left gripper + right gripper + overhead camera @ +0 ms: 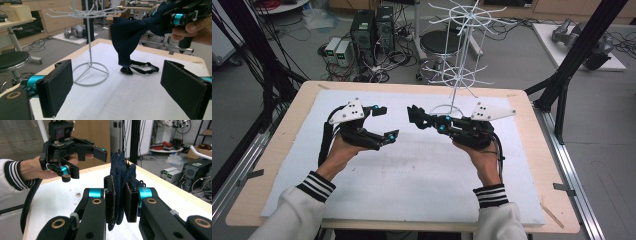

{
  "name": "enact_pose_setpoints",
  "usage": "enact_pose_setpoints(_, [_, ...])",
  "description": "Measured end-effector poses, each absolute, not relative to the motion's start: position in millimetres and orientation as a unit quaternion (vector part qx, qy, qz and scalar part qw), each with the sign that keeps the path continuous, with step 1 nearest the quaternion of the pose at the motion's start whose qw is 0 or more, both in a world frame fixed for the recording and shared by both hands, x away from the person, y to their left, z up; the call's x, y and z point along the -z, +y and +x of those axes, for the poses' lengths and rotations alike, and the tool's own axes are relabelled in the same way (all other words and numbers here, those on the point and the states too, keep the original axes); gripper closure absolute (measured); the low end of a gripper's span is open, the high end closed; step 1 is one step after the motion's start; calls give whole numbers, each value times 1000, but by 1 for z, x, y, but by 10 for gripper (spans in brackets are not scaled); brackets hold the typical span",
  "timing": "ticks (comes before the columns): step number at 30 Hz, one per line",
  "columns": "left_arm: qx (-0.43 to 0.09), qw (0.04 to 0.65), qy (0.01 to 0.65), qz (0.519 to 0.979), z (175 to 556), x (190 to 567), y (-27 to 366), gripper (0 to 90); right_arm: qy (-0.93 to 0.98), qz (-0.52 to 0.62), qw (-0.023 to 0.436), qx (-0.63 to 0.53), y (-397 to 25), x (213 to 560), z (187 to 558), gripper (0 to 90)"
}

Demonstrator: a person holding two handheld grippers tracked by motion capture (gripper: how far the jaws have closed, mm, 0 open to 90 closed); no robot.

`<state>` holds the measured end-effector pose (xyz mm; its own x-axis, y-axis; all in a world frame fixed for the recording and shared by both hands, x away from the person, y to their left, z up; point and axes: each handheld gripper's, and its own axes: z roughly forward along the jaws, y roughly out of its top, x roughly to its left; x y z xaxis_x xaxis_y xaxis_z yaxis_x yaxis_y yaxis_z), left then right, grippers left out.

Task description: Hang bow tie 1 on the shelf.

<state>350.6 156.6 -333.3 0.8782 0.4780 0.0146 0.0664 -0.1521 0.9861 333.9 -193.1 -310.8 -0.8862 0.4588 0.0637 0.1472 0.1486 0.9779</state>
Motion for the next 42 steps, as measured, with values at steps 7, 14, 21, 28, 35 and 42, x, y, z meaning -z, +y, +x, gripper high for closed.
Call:
enact_pose_setpoints(7, [-182, 621, 186, 739, 345, 342, 168, 115, 739, 215, 126, -626, -200, 310, 336, 825])
enact_pose_setpoints(14, [-202, 627, 186, 729, 337, 352, 184, 115, 731, 228, 134, -628, -208, 307, 337, 825])
enact_pose_setpoints(21, [-209, 637, 194, 716, 330, 366, 201, 115, 725, 241, 142, -629, -215, 305, 340, 825])
enact_pose_setpoints(28, [-213, 641, 203, 709, 324, 378, 217, 115, 718, 257, 149, -629, -220, 303, 342, 824])
enact_pose_setpoints(35, [-220, 643, 215, 702, 316, 389, 231, 115, 711, 269, 159, -629, -225, 298, 344, 824])
enact_pose_setpoints(42, [-226, 654, 222, 687, 309, 397, 245, 115, 705, 281, 166, -630, -228, 299, 349, 824])
